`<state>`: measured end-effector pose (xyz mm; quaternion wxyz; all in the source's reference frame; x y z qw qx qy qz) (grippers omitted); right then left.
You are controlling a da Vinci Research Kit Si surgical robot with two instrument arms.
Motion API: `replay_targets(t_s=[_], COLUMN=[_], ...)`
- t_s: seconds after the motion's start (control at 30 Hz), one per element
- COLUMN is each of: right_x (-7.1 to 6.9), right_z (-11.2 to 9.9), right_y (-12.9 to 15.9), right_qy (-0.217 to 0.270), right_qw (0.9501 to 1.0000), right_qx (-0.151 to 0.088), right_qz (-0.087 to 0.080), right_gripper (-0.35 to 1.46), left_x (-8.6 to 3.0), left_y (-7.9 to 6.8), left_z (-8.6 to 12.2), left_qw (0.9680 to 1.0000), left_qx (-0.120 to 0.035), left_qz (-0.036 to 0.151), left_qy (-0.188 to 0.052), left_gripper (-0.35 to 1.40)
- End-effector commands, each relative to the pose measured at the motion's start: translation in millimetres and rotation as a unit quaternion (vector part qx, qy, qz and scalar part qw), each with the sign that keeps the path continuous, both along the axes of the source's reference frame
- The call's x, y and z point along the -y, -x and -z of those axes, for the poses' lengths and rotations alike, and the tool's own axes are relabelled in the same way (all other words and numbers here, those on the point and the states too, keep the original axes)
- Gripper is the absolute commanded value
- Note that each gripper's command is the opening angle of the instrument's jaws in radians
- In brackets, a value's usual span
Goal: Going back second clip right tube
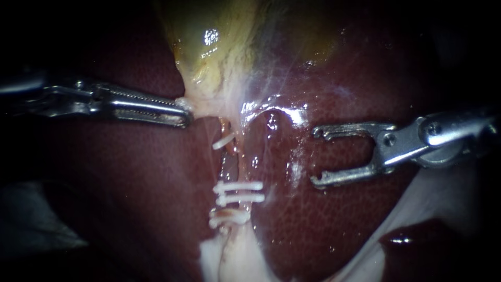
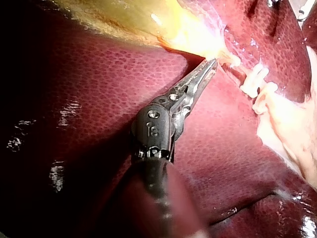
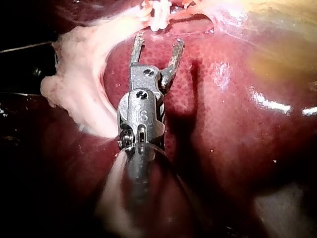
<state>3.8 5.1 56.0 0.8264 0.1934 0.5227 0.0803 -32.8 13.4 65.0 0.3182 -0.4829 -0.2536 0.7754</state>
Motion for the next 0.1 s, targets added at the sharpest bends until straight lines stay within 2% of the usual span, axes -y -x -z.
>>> replay_targets(t_s=[0.03,0.1], right_x=[0.1,0.1], right_z=[0.0,0.1], right_y=[0.0,-0.1], right_qy=[-0.001,-0.002], right_qw=[1.0000,1.0000], right_qx=[-0.002,-0.004], right_qz=[0.001,0.003], right_gripper=[0.50,0.50], left_x=[0.0,0.0], left_y=[-0.1,-0.2], left_z=[0.1,0.2], left_qw=[1.0000,1.0000], left_qx=[0.000,0.001], left_qz=[-0.001,-0.001], left_qy=[0.000,-0.001], left_gripper=[-0.35,-0.35])
